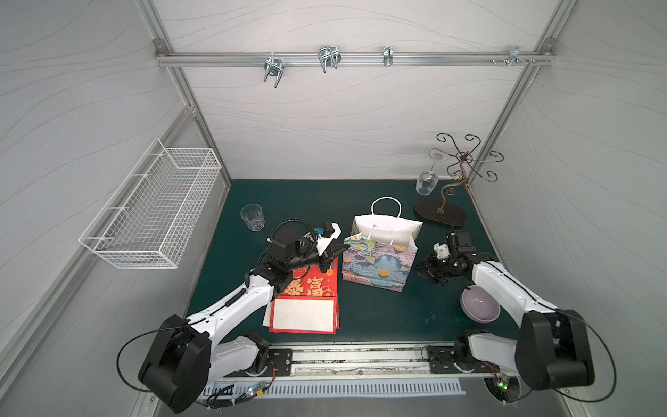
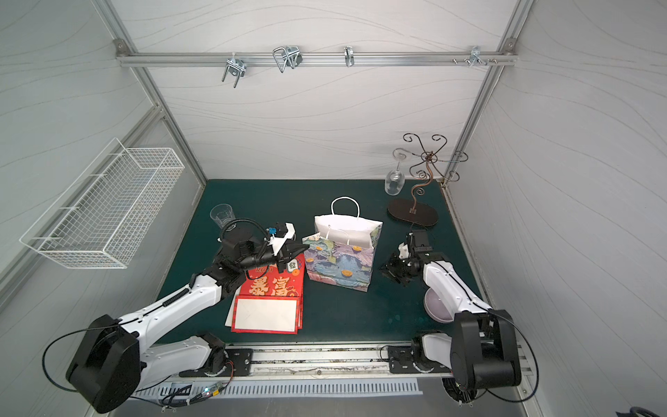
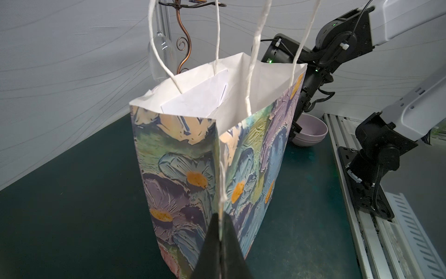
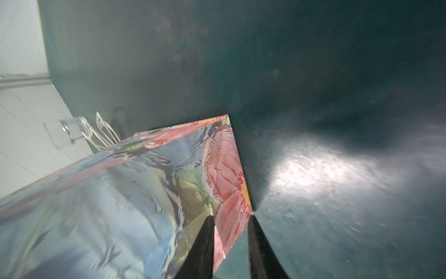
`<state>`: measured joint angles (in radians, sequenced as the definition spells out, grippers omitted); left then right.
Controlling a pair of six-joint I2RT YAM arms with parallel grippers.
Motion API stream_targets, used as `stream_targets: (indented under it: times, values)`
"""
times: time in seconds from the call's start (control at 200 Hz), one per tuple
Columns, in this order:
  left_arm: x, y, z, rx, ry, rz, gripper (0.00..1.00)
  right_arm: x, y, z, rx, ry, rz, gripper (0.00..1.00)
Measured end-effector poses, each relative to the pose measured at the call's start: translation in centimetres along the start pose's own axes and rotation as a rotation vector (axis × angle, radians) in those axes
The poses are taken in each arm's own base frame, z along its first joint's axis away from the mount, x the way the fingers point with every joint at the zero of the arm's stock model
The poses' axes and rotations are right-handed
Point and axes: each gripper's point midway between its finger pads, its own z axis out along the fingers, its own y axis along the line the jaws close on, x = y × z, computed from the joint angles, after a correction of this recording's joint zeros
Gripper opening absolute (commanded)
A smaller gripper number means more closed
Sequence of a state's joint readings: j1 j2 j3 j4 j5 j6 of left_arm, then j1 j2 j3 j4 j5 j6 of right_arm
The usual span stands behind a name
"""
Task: Put away the paper bag
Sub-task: Press the paper bag at the center of the board.
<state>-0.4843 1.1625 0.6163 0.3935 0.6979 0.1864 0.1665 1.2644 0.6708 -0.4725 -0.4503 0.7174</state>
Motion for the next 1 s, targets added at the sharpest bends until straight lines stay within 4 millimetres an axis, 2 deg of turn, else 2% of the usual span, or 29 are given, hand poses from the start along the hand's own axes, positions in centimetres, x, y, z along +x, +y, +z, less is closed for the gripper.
stream_targets:
  times: [0.26, 0.525, 0.63, 0.775, 0.89, 1.001]
  values:
    - [0.0, -0.2, 0.0, 0.010, -0.001, 0.000, 0.00, 1.2, 1.1, 3.2, -0.046, 0.090, -0.020, 0.31]
    - [0.1, -0.2, 0.0, 0.013, 0.001, -0.001, 0.00, 1.1, 2.7, 3.0, -0.135, 0.094, -0.055, 0.43]
    - [0.1, -0.2, 0.0, 0.013, 0.001, -0.001, 0.00, -0.5, 2.1, 1.0, -0.142, 0.026, -0.053, 0.52]
    - [0.1, -0.2, 0.1, 0.013, 0.002, -0.002, 0.00, -3.4, 1.4, -3.9, -0.102, -0.141, -0.105, 0.65]
    - [0.1, -0.2, 0.1, 0.012, 0.002, -0.003, 0.00, -4.5, 3.7, -8.2, -0.108, -0.273, -0.294, 0.77]
    - [0.2, -0.1, 0.1, 0.012, 0.003, -0.004, 0.00, -4.1, 6.2, -11.4, -0.143, -0.379, -0.520, 0.81]
